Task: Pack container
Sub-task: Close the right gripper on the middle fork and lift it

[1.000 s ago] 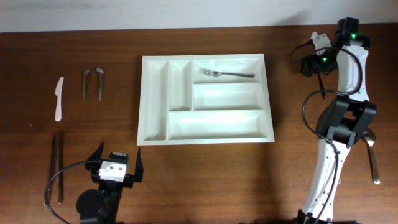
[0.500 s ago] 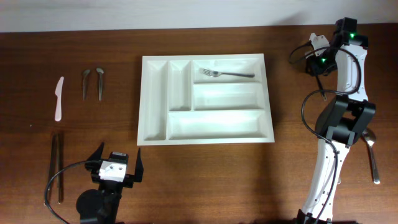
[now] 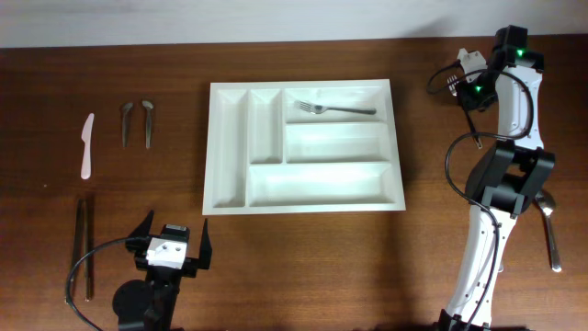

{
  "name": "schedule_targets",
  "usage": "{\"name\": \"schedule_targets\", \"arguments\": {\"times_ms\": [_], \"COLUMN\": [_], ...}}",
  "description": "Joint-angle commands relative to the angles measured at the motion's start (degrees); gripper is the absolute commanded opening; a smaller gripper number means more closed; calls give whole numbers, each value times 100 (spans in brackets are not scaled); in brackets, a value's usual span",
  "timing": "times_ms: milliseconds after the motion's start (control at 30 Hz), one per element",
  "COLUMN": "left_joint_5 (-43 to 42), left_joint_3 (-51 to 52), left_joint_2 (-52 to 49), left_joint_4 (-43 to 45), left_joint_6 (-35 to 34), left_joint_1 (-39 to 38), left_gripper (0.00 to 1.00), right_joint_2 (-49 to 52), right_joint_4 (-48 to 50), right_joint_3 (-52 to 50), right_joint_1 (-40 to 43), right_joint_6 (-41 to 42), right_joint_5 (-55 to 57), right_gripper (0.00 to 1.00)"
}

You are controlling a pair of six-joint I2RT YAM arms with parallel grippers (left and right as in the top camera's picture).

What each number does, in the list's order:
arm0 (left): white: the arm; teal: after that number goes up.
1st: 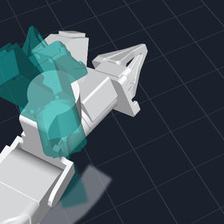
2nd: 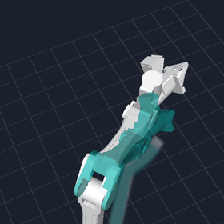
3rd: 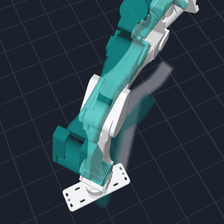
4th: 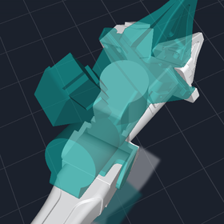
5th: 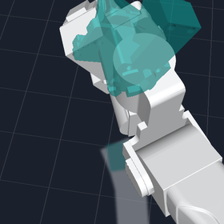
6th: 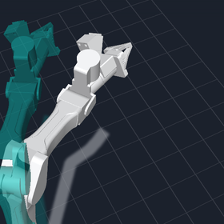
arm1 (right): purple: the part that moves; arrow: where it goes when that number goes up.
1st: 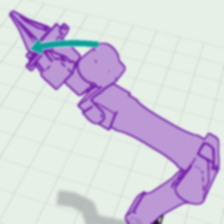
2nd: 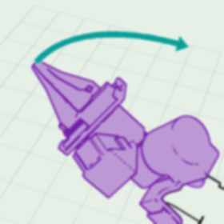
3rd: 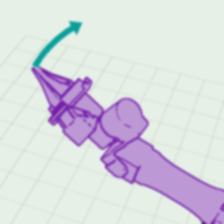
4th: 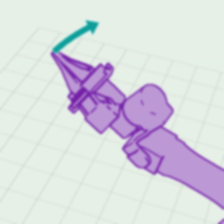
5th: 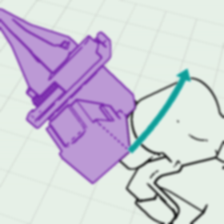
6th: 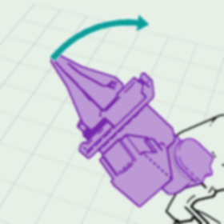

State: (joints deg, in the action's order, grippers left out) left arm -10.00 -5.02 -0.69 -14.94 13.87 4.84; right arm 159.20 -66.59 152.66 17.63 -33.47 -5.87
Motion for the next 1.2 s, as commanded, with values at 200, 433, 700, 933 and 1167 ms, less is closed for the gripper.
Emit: {"name": "schedule_targets", "arguments": {"times_ms": [200, 433, 700, 933, 1167], "left_joint_5": [42, 42, 42, 42, 42], "left_joint_3": [26, 26, 26, 26, 26], "left_joint_2": [11, 11, 11, 11, 11], "left_joint_4": [-4, -4, -4, -4, -4], "left_joint_6": [-15, -13, -15, -15, -13], "left_joint_1": [-33, -33, -33, -33, -33], "left_gripper": [99, 99, 99, 99, 99], "right_joint_2": [247, 247, 188, 188, 188], "right_joint_4": [-2, -4, -96, -262, -350], "right_joint_3": [-96, -94, 105, 444, 444], "right_joint_1": [0, 0, -63, -114, -114], "right_joint_6": [-20, -20, -20, -63, -63], "right_joint_5": [210, 210, 227, 223, 203], "right_gripper": [4, 4, 4, 4, 4]}}
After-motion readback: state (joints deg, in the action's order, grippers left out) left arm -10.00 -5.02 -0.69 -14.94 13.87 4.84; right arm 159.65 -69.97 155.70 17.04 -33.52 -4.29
